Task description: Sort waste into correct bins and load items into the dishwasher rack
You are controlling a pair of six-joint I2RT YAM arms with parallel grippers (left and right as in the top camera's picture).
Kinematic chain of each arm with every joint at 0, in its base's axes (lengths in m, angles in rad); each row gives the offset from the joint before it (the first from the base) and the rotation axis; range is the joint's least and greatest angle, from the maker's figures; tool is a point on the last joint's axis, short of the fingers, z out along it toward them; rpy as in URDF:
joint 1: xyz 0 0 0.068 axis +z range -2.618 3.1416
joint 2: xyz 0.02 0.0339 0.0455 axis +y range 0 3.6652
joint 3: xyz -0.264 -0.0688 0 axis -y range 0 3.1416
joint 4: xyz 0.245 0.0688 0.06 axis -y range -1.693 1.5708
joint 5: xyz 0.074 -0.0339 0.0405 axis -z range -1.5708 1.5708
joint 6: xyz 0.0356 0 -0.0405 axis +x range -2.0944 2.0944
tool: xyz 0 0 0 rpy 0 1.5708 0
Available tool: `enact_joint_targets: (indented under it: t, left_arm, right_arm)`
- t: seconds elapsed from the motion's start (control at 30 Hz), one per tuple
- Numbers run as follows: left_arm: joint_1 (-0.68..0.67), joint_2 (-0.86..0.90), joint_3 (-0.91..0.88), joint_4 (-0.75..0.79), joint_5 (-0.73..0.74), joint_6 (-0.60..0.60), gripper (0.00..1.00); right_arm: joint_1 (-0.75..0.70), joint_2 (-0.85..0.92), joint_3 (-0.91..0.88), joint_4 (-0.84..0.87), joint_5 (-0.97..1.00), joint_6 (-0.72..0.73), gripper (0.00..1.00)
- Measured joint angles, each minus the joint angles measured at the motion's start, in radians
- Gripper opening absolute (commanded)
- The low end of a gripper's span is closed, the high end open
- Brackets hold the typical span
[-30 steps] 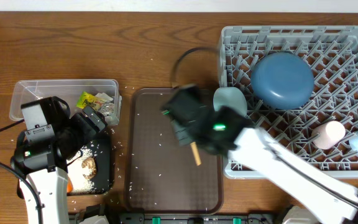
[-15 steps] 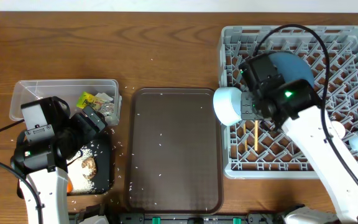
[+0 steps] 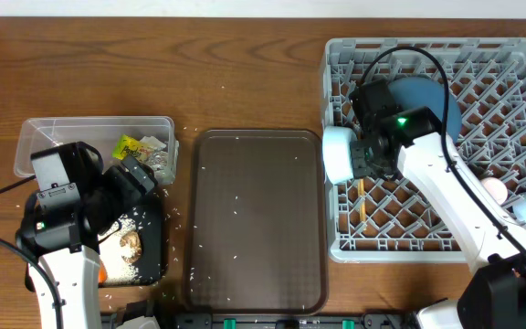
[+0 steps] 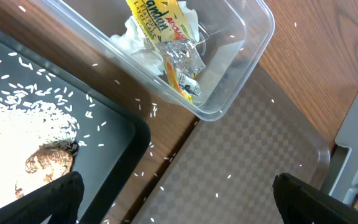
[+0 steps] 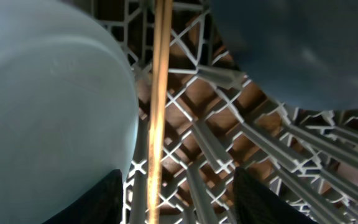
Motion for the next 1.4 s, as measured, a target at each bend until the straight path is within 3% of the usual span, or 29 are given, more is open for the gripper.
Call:
enact_joint_targets:
  t: [0.2,0.27,0.3,0.63,0.97,1.27,1.4]
  left_arm:
    - [0.000,0.000,0.000,0.000,0.000,0.000,0.98]
    - [0.000,0.000,0.000,0.000,0.000,0.000,0.98]
    - [0.000,0.000,0.000,0.000,0.000,0.000,0.98]
    - [0.000,0.000,0.000,-0.001,0.000,0.000,0.98]
    - [0.000,0.000,0.000,0.000,0.000,0.000,0.98]
    - [0.000,0.000,0.000,0.000,0.000,0.000,0.98]
    - [0.000,0.000,0.000,0.000,0.000,0.000,0.98]
  right_arm:
    - [-0.007,-0.044,0.035,-0.060,-0.071,-0.013,0.65]
    - [0.002,-0.103,0.053,-0.068,-0.122,-0.015,0.82]
    - [0.010,-0.142,0.061,-0.067,-0.146,-0.013,0.99]
    - [0.084,-0.569,0.101,-0.042,-0.287,0.028,0.99]
    - [0.089,-0.753,0.101,-0.017,-0.243,0.121,0.99]
    - [0.089,-0.760,0.091,-0.014,-0.205,-0.121,0.99]
    - [0.087,-0.809,-0.015,0.109,-0.202,-0.245,0.99]
